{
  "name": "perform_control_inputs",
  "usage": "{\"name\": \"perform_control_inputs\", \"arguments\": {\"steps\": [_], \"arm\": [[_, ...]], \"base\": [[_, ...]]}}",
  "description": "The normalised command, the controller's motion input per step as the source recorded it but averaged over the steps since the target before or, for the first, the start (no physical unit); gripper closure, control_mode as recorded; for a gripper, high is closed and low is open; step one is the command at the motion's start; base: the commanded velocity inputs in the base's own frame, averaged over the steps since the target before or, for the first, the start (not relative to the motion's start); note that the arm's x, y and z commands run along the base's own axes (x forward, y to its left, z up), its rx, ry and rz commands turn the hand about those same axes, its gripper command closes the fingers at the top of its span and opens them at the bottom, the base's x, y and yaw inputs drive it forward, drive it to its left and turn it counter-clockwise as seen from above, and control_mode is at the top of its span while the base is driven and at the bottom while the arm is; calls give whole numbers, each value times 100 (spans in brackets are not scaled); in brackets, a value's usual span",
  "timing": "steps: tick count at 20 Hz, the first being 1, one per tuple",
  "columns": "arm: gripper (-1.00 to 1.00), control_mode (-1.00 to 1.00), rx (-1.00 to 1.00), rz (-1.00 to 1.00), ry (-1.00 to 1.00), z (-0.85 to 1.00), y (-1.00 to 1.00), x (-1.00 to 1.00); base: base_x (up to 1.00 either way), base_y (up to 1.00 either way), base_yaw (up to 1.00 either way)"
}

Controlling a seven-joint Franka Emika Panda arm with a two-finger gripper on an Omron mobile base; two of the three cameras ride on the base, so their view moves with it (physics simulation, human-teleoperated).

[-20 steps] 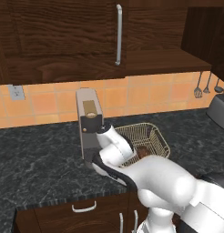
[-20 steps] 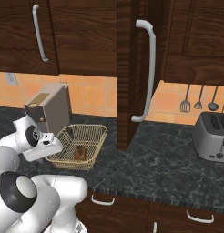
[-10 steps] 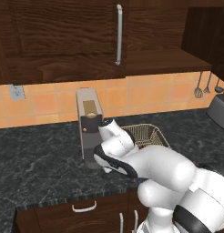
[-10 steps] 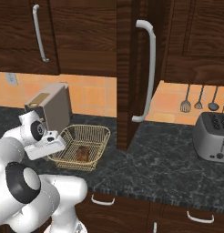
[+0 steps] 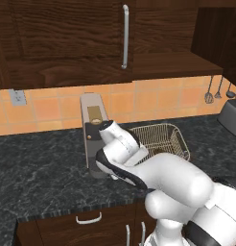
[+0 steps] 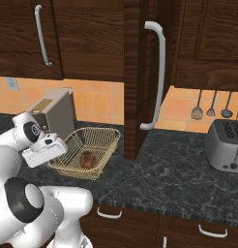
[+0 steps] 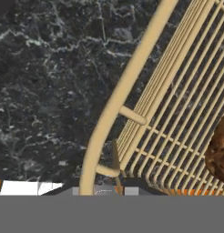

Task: Open the cabinet, pick up the bread from the cabinet and place it in the basket. Then move the basket to the dining counter.

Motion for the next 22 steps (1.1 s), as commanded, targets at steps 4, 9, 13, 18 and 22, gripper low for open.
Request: {"name": "perform_control_inputs", "arguments": {"steps": [4, 9, 13, 18, 22], "arm": [[100, -100, -11, 0, 0, 100, -15, -63], [100, -100, -1, 0, -2, 100, -16, -87], [100, -100, 0, 0, -7, 100, -8, -72], [100, -100, 0, 0, -15, 100, 0, -59], [100, -100, 0, 6, -20, 88, 0, -42]], "base": [[0, 0, 0], [0, 0, 0], [0, 0, 0], [0, 0, 0], [0, 0, 0]]}}
